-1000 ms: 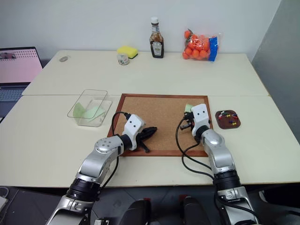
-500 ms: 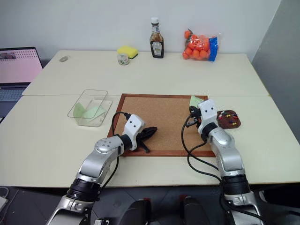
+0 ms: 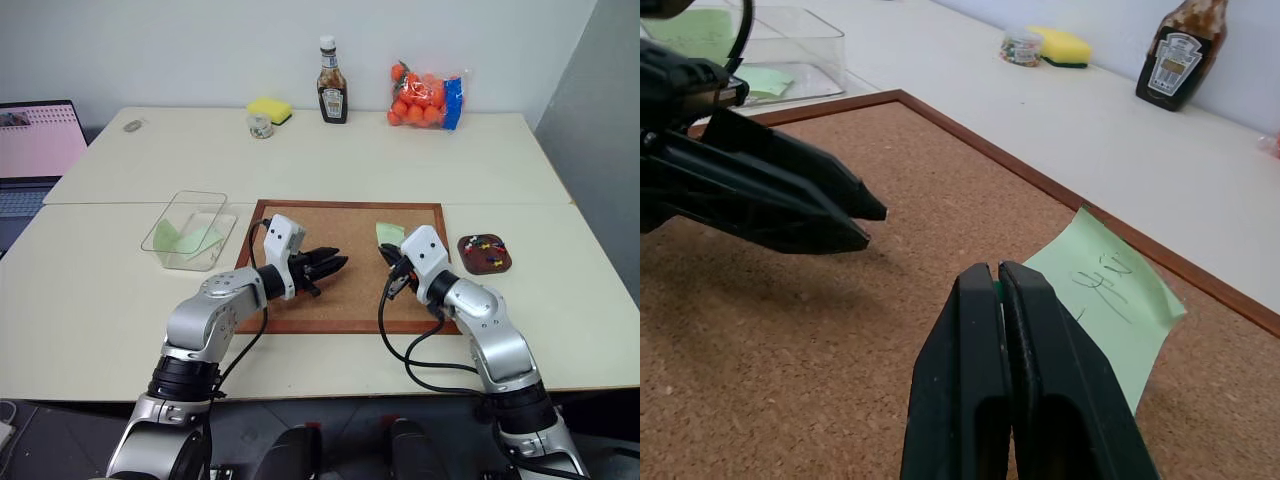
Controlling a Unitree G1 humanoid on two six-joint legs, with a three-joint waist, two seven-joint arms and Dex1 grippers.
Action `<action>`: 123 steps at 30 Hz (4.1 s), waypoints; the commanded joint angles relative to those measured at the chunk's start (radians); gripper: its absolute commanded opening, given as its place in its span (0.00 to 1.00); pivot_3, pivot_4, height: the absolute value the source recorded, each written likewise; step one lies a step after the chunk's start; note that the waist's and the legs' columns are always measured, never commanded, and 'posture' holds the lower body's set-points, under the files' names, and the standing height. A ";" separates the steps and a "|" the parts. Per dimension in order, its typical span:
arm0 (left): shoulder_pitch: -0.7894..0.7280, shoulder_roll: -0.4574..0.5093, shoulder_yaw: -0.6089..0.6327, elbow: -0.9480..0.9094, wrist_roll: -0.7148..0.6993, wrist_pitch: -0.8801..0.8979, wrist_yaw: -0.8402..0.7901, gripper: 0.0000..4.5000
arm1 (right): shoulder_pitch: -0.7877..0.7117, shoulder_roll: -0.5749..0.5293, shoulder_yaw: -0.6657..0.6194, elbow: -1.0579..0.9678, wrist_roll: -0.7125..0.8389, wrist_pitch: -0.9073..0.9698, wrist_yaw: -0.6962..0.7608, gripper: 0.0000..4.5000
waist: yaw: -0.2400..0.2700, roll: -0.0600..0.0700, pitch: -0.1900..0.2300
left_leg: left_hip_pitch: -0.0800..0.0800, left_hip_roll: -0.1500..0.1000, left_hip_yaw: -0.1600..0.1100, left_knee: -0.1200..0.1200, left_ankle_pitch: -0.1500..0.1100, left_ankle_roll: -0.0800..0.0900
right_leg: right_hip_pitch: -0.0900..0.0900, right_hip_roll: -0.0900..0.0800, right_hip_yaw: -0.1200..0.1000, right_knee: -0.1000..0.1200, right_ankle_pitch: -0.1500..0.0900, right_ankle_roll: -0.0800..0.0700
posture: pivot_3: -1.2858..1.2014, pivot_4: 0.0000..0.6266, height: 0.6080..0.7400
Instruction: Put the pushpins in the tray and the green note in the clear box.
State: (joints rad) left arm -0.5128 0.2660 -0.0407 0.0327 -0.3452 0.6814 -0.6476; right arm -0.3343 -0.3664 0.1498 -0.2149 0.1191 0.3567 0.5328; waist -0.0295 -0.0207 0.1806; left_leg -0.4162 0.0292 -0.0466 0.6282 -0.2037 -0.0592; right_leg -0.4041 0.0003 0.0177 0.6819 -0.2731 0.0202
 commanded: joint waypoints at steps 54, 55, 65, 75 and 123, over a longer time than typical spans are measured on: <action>-0.310 -0.323 0.477 0.251 -0.482 0.485 0.451 0.01 | -0.063 -0.015 0.057 -0.034 -0.118 -0.191 0.043 0.00 | 0.000 -0.002 0.001 | 0.000 -0.001 0.000 0.000 0.000 -0.001 | 0.000 0.000 0.000 0.000 0.000 0.000 | 0.52 0.24 1.00; -0.309 -0.322 0.478 0.252 -0.481 0.481 0.454 0.01 | -0.065 -0.014 0.056 -0.032 -0.119 -0.194 0.042 0.00 | 0.000 -0.002 0.001 | 0.000 -0.001 0.000 0.000 0.000 -0.001 | 0.000 0.000 0.000 0.000 0.000 0.000 | 0.52 0.24 1.00; -0.294 -0.316 0.470 0.269 -0.462 0.445 0.497 0.01 | -0.069 -0.014 0.037 -0.043 -0.113 -0.219 0.025 0.00 | 0.001 -0.002 0.001 | 0.000 -0.001 0.000 0.000 0.000 -0.001 | 0.000 0.000 0.000 0.000 0.000 0.000 | 0.52 0.24 1.00; -0.277 -0.304 0.444 0.270 -0.441 0.413 0.512 0.01 | -0.034 -0.038 -0.035 -0.121 -0.089 -0.173 0.009 0.00 | 0.001 -0.002 0.001 | 0.000 -0.001 0.000 0.000 0.000 -0.001 | 0.000 0.000 0.000 0.000 0.000 0.000 | 0.52 0.24 1.00; -0.175 -0.093 0.166 -0.173 -0.254 0.201 0.384 0.00 | -0.005 -0.153 -0.274 -0.027 -0.058 0.136 -0.134 0.89 | -0.002 -0.002 0.001 | 0.000 -0.001 0.003 0.000 0.000 -0.001 | 0.000 -0.001 0.003 0.000 0.000 0.000 | 0.52 0.24 1.00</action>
State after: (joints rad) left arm -0.6736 0.1532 0.1278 -0.0511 -0.6375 0.9337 -0.2848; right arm -0.3279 -0.5057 -0.1334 -0.1230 0.0440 0.4762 0.3740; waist -0.0314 -0.0224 0.1816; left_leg -0.4161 0.0286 -0.0434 0.6281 -0.2035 -0.0598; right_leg -0.4045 -0.0002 0.0206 0.6816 -0.2730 0.0202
